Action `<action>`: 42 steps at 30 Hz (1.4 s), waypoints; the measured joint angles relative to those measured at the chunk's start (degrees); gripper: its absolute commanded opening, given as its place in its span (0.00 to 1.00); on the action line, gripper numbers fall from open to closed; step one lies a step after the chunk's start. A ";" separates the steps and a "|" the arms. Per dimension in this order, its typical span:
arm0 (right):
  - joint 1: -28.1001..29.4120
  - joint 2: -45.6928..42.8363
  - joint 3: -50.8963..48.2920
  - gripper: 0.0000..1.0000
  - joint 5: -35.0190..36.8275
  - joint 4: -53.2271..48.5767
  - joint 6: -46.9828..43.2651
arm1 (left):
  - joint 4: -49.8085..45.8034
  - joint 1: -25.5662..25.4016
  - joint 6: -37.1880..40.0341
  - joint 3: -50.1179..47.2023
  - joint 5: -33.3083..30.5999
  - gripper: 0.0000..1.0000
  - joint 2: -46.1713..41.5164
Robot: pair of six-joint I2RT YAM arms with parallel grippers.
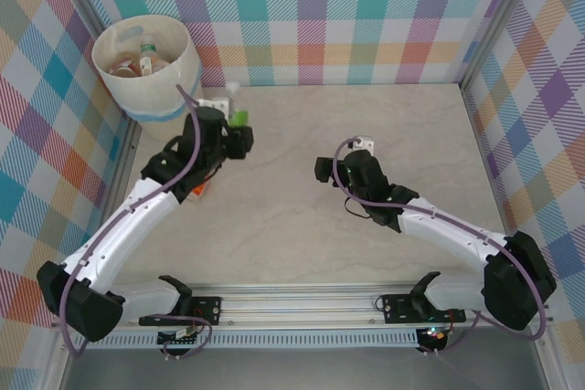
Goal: Put the plastic bottles in the bin
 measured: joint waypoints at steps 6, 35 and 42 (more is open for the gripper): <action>0.00 -1.38 -1.22 1.00 0.17 0.68 -0.04 | 3.72 13.64 0.04 15.41 -0.48 0.00 12.22; 0.00 -3.10 -1.25 1.00 1.84 0.87 -1.53 | -16.85 34.29 6.91 77.75 13.90 1.00 55.39; 0.00 -3.06 -1.46 1.00 1.84 1.07 -1.53 | -20.63 33.44 6.73 66.82 15.04 1.00 43.19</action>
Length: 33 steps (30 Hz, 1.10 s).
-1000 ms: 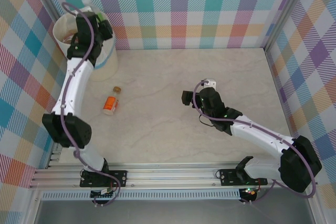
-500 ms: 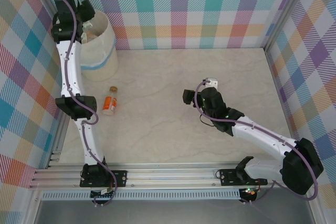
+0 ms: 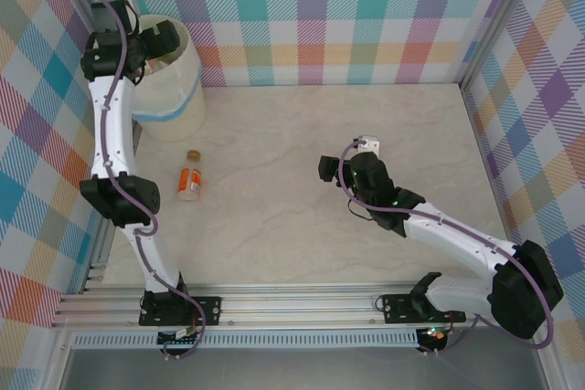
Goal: Put the plastic bottles in the bin
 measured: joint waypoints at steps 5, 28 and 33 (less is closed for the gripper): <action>-0.11 2.03 -0.55 1.00 0.00 1.09 0.02 | -0.04 -3.72 -0.26 -15.67 -1.73 1.00 -14.67; -0.33 4.15 -0.52 1.00 1.03 -0.35 -2.62 | 17.75 -5.86 -7.32 -78.40 -11.85 1.00 -19.78; -0.52 2.51 -0.55 1.00 2.03 -1.53 -2.84 | 19.50 -4.39 -6.73 -78.60 -7.30 0.91 -15.41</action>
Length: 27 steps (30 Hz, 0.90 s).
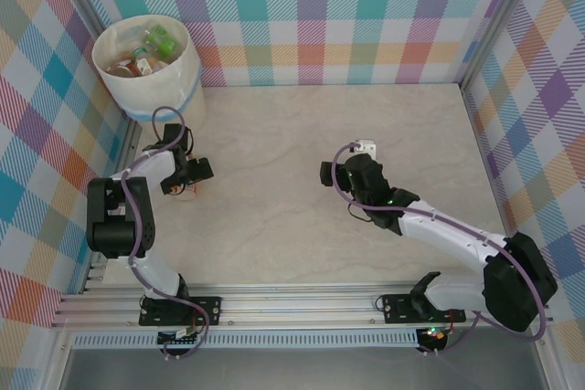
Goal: Put the plastic bottles in the bin
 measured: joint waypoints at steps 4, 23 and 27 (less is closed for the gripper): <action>-0.17 -1.51 0.00 1.00 0.90 -0.46 0.04 | 1.14 0.00 1.11 -0.17 2.51 0.71 0.09; -0.55 -4.92 0.00 1.00 4.52 -1.70 -0.07 | 7.13 -3.15 -5.27 -1.55 9.97 0.40 -30.80; -0.76 -6.40 -0.15 1.00 5.51 -1.25 0.37 | 11.04 -3.13 -5.14 4.85 9.70 0.38 -30.64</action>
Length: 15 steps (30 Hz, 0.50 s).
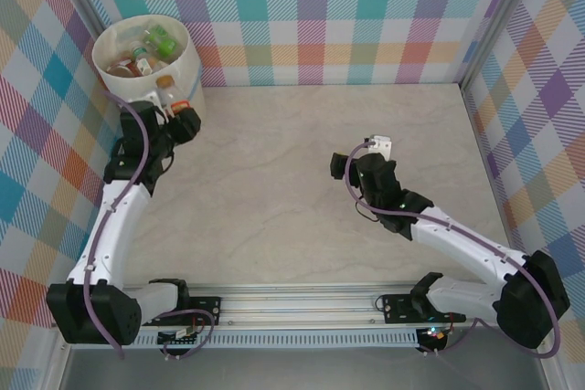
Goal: Put the plastic bottles in the bin
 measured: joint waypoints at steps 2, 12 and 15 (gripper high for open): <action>-0.09 -0.33 -0.02 1.00 0.22 -0.02 0.13 | 1.11 0.00 0.48 5.35 -0.28 0.37 3.28; -0.15 -2.49 -0.46 1.00 0.46 -0.31 1.01 | -2.32 1.22 9.09 43.91 -2.23 0.35 31.12; -0.15 -4.39 -1.25 1.00 0.85 -0.59 1.27 | -6.21 2.19 11.93 52.30 -3.41 0.36 38.18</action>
